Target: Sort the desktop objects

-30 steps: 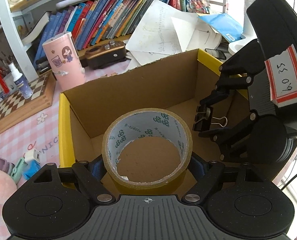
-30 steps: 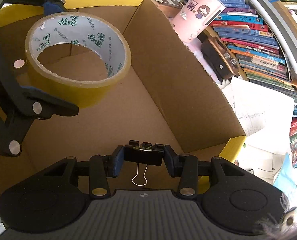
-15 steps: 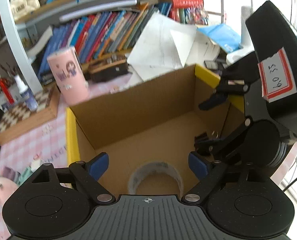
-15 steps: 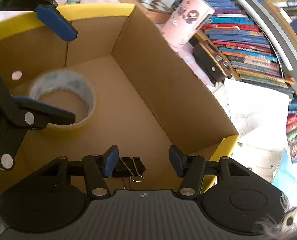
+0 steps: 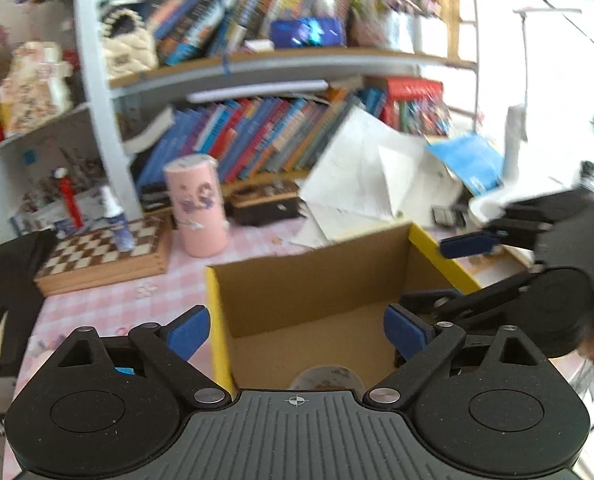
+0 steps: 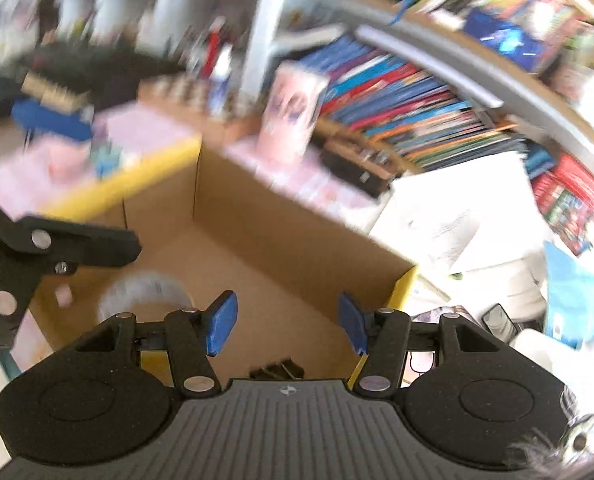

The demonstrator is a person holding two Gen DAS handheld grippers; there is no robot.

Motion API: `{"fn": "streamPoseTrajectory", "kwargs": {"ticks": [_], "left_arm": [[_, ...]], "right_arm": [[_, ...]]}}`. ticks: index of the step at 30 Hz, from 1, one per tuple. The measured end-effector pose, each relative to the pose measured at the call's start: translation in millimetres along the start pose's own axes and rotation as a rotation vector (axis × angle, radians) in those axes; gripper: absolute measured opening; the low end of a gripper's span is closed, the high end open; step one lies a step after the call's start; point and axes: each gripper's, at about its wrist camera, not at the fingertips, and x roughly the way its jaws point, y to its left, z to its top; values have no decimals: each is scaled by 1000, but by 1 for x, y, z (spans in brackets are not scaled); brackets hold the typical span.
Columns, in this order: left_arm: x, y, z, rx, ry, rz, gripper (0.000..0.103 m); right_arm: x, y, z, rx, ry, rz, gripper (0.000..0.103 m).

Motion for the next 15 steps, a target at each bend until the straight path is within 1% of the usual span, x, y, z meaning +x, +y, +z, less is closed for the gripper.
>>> {"fn": "streamPoseTrajectory", "kwargs": {"ticks": [2,5,7,10,15], "left_arm": [[-12,7,0,-34,-25,26,96],[-28,16,-3,-84,-61,68,97],[-38,22,-7,-112,-79,87,99],[-49,28,-14,-133,-90,99,99],[-61,40,-29,-150,-100,101,99]], "right_arm": [[-18,1,0,76,-68,-31,59],[-39,3,-4,193,-144,-82,60],[-50,7,-8,264,-167,-122,60],[-65,13,-13,345,-185,-162,60],[-77,34,-24,390,-197,-224,60]]}}
